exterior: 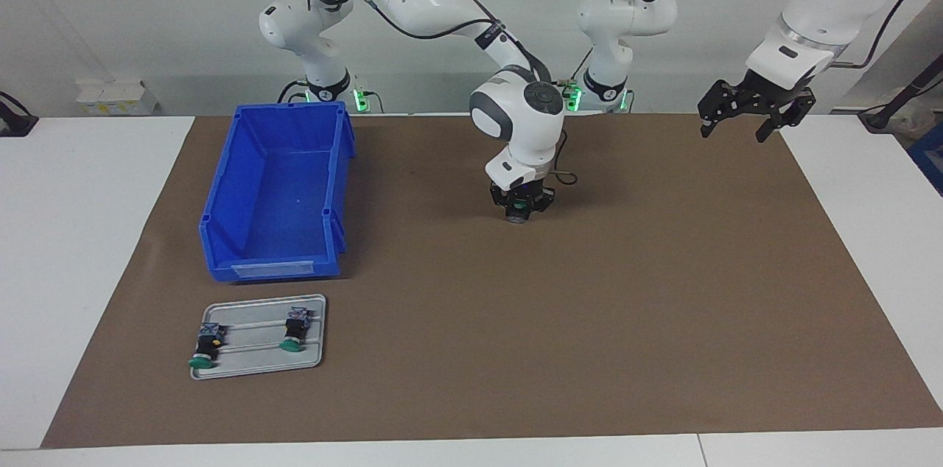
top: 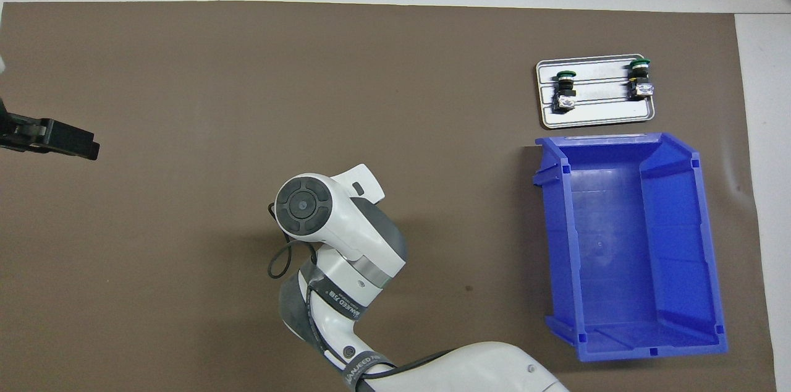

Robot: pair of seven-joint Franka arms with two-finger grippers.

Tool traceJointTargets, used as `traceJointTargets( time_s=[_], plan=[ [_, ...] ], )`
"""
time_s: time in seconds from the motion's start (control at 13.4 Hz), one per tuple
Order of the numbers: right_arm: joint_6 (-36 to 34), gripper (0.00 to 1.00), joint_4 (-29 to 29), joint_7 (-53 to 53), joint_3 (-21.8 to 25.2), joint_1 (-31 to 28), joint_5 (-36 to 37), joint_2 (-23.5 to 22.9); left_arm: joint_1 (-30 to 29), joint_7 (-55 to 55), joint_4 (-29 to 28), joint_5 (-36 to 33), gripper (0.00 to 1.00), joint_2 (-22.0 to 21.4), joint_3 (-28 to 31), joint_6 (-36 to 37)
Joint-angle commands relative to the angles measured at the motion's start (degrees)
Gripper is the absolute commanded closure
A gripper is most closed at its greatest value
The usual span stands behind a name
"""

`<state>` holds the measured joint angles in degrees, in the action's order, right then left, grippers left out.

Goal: Place and press button with both arms
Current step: 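Lower the right gripper and grasp the green-capped part, then lift the part and carry it with the right gripper to the blue bin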

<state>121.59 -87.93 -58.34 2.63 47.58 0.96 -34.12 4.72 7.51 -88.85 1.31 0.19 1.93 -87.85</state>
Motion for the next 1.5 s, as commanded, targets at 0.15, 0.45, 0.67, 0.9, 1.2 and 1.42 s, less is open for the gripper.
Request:
traceJointTargets(
  time_s=[0.15, 0.45, 0.67, 0.9, 1.2, 1.42],
  plan=[
    [1.19, 0.68, -1.90, 1.38, -0.70, -1.08, -1.14, 1.87, -0.86, -0.48, -1.59, 0.10, 0.00, -1.50, -0.53, 0.22],
    [0.32, 0.70, -1.37, 2.17, -0.78, -2.83, -1.14, 2.30, -0.86, -0.48, -1.59, 0.10, 0.00, -1.50, -0.53, 0.22],
    [-3.80, 0.71, -1.37, 7.94, -0.79, -7.21, -2.54, 6.59, -0.86, -0.48, -1.59, 0.10, 0.00, -1.50, -0.53, 0.22],
    [-12.40, 0.71, -1.37, 18.40, -0.79, -15.20, -6.76, 13.36, -0.86, -0.48, -1.59, 0.10, 0.00, -1.50, -0.53, 0.22],
    [-21.65, 0.74, -0.40, 27.92, -0.26, -25.40, -5.89, 18.82, -0.86, -0.48, -1.59, 0.10, 0.00, -1.50, -0.62, 0.22],
    [-23.33, 0.74, -0.76, 34.49, -0.08, -34.10, -3.35, 20.15, -0.86, -0.48, -1.59, 0.10, 0.00, -1.50, -0.62, 0.22]
  ],
)
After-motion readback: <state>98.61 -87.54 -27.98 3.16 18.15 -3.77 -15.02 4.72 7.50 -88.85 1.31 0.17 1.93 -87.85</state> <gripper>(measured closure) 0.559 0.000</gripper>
